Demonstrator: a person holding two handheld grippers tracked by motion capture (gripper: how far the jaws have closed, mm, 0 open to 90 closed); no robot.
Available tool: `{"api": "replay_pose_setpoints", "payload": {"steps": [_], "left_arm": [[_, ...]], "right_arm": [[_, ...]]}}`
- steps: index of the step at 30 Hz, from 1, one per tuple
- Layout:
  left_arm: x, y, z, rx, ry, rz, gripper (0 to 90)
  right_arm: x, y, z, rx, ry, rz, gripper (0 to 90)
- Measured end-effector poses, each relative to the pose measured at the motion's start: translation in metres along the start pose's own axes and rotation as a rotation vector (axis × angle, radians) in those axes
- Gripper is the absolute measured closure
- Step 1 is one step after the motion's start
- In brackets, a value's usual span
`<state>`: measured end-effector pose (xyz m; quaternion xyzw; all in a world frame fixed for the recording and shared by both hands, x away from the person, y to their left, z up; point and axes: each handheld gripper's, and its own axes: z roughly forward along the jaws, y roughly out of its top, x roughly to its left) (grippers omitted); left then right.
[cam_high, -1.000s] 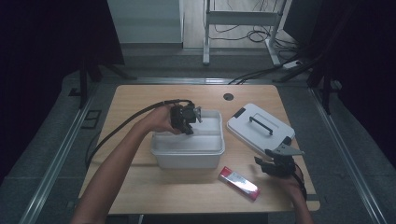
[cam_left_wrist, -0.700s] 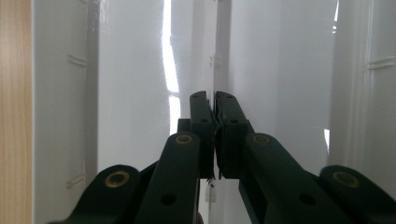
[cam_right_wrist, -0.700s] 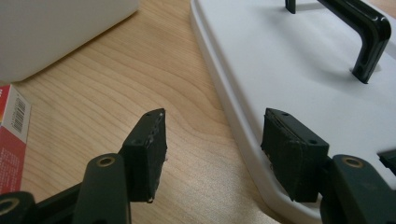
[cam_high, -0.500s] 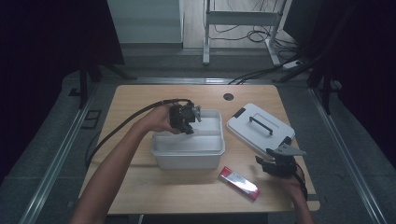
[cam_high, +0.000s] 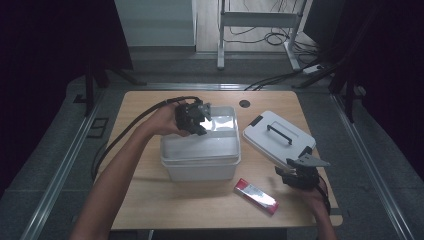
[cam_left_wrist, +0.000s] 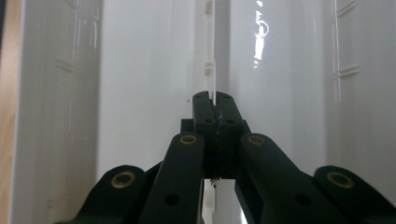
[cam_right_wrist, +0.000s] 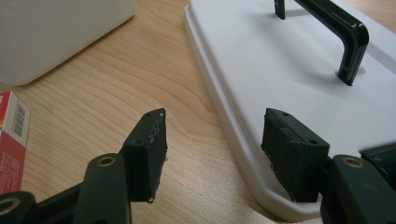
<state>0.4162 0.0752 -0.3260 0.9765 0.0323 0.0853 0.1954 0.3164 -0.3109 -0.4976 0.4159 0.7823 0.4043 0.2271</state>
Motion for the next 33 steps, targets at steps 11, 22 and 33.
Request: {"api": "replay_pose_setpoints", "payload": {"steps": [11, 22, 33], "left_arm": [[0.01, -0.016, -0.054, -0.087, 0.08, -0.053, 89.7], [0.006, -0.05, -0.1, -0.087, 0.16, -0.134, 89.8], [-0.001, -0.08, -0.115, -0.039, 0.187, -0.179, 89.8]], "right_arm": [[-0.002, 0.001, -0.002, -0.014, 0.003, 0.02, 40.1], [-0.004, 0.005, 0.0, -0.022, 0.007, 0.016, 40.1], [0.0, 0.007, -0.003, -0.027, 0.007, 0.003, 40.3]]}}
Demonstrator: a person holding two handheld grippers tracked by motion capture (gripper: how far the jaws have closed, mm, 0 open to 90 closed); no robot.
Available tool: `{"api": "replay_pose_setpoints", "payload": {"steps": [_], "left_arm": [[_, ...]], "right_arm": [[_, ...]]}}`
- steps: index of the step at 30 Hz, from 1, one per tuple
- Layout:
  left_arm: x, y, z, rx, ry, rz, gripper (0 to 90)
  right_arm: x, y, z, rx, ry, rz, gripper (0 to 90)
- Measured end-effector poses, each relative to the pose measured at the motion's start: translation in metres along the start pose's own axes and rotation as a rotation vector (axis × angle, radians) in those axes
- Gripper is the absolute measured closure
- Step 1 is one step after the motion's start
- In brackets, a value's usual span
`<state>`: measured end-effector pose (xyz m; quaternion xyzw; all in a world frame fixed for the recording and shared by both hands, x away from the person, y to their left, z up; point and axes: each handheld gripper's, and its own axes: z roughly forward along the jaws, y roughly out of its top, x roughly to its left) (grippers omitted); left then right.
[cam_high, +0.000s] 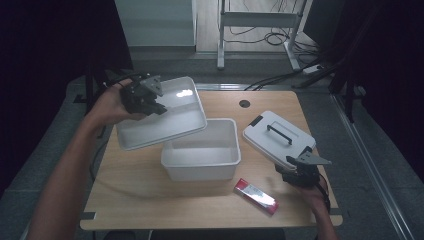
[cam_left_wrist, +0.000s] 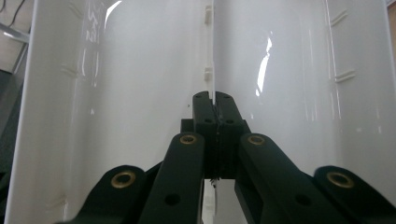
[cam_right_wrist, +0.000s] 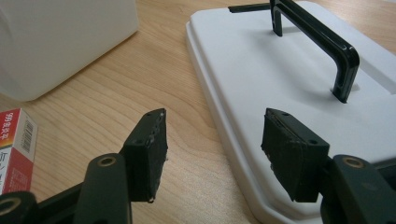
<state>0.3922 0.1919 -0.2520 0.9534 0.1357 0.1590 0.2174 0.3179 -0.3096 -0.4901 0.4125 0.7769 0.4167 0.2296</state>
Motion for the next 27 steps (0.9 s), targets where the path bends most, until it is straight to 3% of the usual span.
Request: {"api": "replay_pose_setpoints", "payload": {"steps": [6, 17, 27], "left_arm": [[0.001, -0.018, -0.005, 0.011, 0.008, -0.031, 89.8], [0.009, -0.07, -0.019, 0.015, 0.039, -0.152, 89.8], [0.014, -0.11, -0.017, 0.041, 0.053, -0.232, 89.9]], "right_arm": [[-0.001, -0.001, -0.002, -0.002, 0.0, 0.006, 40.4], [0.0, -0.001, 0.001, 0.006, -0.003, 0.007, 40.6], [-0.001, -0.001, 0.001, 0.006, -0.003, 0.006, 40.6]]}}
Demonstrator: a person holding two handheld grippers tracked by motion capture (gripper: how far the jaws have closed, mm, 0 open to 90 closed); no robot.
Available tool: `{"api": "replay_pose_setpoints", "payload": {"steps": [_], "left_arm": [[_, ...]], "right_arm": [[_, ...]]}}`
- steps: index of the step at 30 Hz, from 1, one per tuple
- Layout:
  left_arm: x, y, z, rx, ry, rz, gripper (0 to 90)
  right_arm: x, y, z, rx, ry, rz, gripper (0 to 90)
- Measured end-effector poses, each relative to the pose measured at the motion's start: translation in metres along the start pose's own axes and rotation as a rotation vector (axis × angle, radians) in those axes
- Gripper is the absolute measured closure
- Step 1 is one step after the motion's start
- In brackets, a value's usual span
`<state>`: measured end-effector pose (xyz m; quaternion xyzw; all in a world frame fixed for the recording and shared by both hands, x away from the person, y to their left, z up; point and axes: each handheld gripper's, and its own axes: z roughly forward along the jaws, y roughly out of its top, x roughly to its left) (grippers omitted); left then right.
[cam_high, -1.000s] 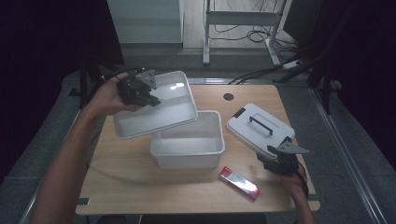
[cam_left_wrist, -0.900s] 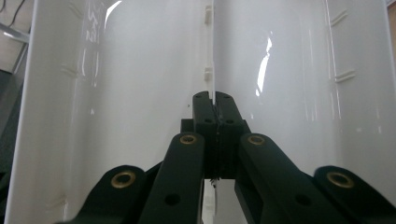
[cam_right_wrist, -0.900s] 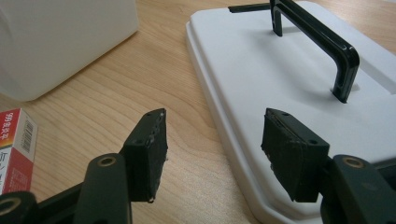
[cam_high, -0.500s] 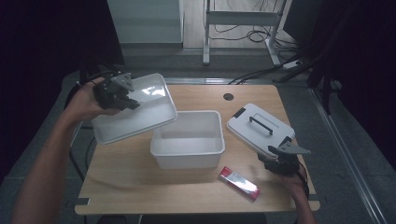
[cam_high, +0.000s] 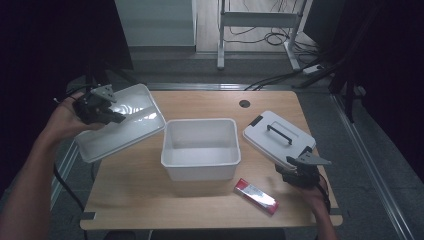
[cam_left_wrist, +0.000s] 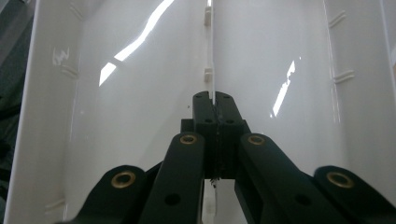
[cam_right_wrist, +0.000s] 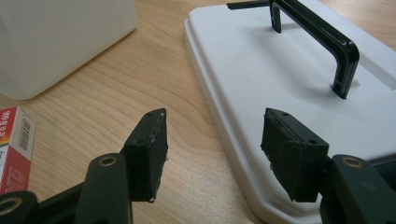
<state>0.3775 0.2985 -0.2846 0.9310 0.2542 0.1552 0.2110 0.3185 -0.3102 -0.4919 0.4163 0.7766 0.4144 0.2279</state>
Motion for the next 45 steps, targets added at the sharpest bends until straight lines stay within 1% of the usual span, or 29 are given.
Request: {"api": "replay_pose_setpoints", "payload": {"steps": [6, 13, 24, 29, 37, 40, 45], "left_arm": [[0.004, -0.018, 0.009, 0.019, -0.003, -0.037, 89.9], [0.004, -0.035, 0.033, 0.067, -0.025, -0.059, 89.8], [0.005, -0.056, 0.063, 0.076, -0.063, -0.104, 89.9], [0.002, -0.063, 0.085, 0.09, -0.086, -0.112, 89.8], [-0.007, -0.081, 0.125, 0.099, -0.146, -0.14, 89.8], [-0.012, -0.088, 0.143, 0.124, -0.168, -0.138, 89.8], [-0.017, -0.092, 0.155, 0.133, -0.189, -0.146, 89.8]], "right_arm": [[0.0, 0.0, 0.0, 0.0, -0.002, 0.003, 40.6], [0.001, -0.001, 0.001, 0.005, -0.003, -0.003, 40.7], [0.001, -0.002, 0.003, 0.012, -0.003, -0.006, 40.8], [0.002, -0.002, 0.003, 0.016, -0.003, -0.009, 40.8], [0.002, -0.002, 0.003, 0.017, -0.003, -0.01, 40.6], [0.003, -0.001, 0.004, 0.021, -0.003, -0.015, 40.6], [0.003, -0.001, 0.004, 0.022, -0.004, -0.018, 40.5]]}}
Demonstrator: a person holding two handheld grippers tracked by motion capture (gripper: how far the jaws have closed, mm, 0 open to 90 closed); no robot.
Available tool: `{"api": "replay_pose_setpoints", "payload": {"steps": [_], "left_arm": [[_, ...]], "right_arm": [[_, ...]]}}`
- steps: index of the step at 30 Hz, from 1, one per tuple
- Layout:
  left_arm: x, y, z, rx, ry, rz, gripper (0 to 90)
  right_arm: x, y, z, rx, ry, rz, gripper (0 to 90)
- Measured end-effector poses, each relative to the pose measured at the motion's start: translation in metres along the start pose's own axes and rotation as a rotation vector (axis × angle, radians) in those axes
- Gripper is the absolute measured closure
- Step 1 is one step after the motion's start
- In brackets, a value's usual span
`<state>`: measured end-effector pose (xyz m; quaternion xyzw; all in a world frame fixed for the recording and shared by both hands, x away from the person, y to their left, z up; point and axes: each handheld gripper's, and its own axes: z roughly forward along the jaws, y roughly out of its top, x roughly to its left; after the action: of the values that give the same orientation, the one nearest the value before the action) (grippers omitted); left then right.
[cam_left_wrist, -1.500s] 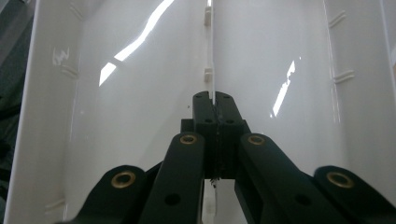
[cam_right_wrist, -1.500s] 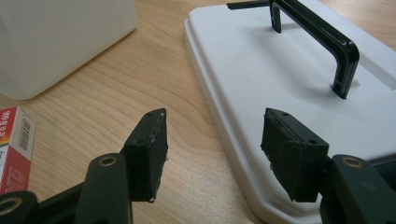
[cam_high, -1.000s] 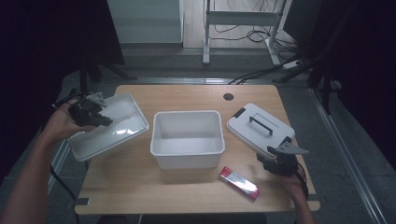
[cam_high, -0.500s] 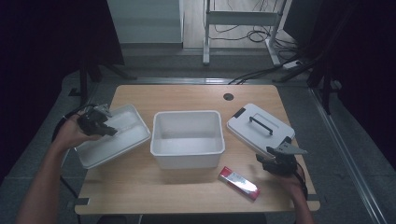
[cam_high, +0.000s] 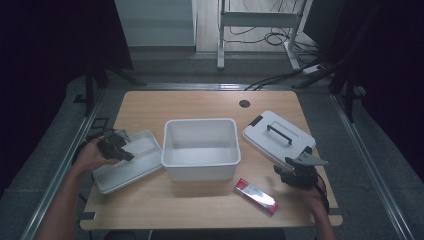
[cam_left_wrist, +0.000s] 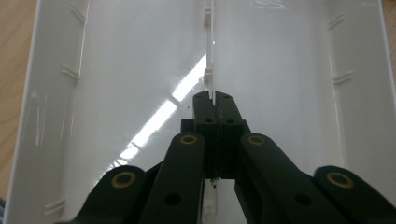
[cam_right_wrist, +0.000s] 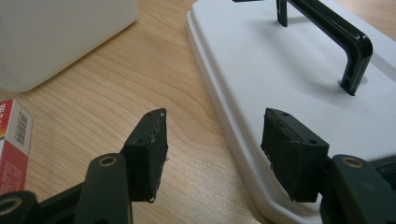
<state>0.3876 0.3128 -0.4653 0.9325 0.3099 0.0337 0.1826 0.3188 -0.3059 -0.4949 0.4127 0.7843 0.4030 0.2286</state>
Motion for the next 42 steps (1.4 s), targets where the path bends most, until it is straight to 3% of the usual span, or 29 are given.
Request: {"api": "replay_pose_setpoints", "payload": {"steps": [10, 15, 18, 23, 26, 31, 35, 38, 42], "left_arm": [[-0.004, 0.001, 0.014, 0.028, 0.006, 0.015, 89.5], [-0.004, -0.001, 0.014, 0.007, 0.006, 0.0, 87.7], [-0.004, 0.001, 0.008, -0.023, 0.021, -0.002, 75.7], [-0.01, 0.005, -0.01, -0.118, 0.091, -0.022, 49.9], [-0.012, 0.006, -0.016, -0.153, 0.131, -0.036, 44.8], [-0.016, 0.005, -0.02, -0.191, 0.167, -0.052, 40.4], [-0.021, 0.001, -0.024, -0.178, 0.208, -0.057, 35.7], [-0.026, -0.003, -0.026, -0.184, 0.203, -0.062, 35.3], [-0.032, -0.008, -0.024, -0.181, 0.23, -0.07, 35.2]], "right_arm": [[0.0, 0.001, -0.001, -0.003, 0.002, -0.001, 40.4], [0.0, 0.002, -0.002, -0.004, 0.004, -0.001, 40.3], [0.001, 0.003, -0.002, -0.004, 0.007, -0.004, 40.1], [0.003, 0.011, -0.009, -0.006, 0.007, -0.009, 37.1], [0.005, 0.016, -0.015, -0.003, 0.011, -0.001, 36.0], [0.013, 0.027, -0.022, 0.035, 0.045, -0.022, 33.8], [0.024, 0.038, -0.025, 0.089, 0.083, -0.046, 32.8], [0.031, 0.045, -0.025, 0.125, 0.104, -0.056, 33.5], [0.042, 0.055, -0.023, 0.178, 0.132, -0.082, 34.6]]}}
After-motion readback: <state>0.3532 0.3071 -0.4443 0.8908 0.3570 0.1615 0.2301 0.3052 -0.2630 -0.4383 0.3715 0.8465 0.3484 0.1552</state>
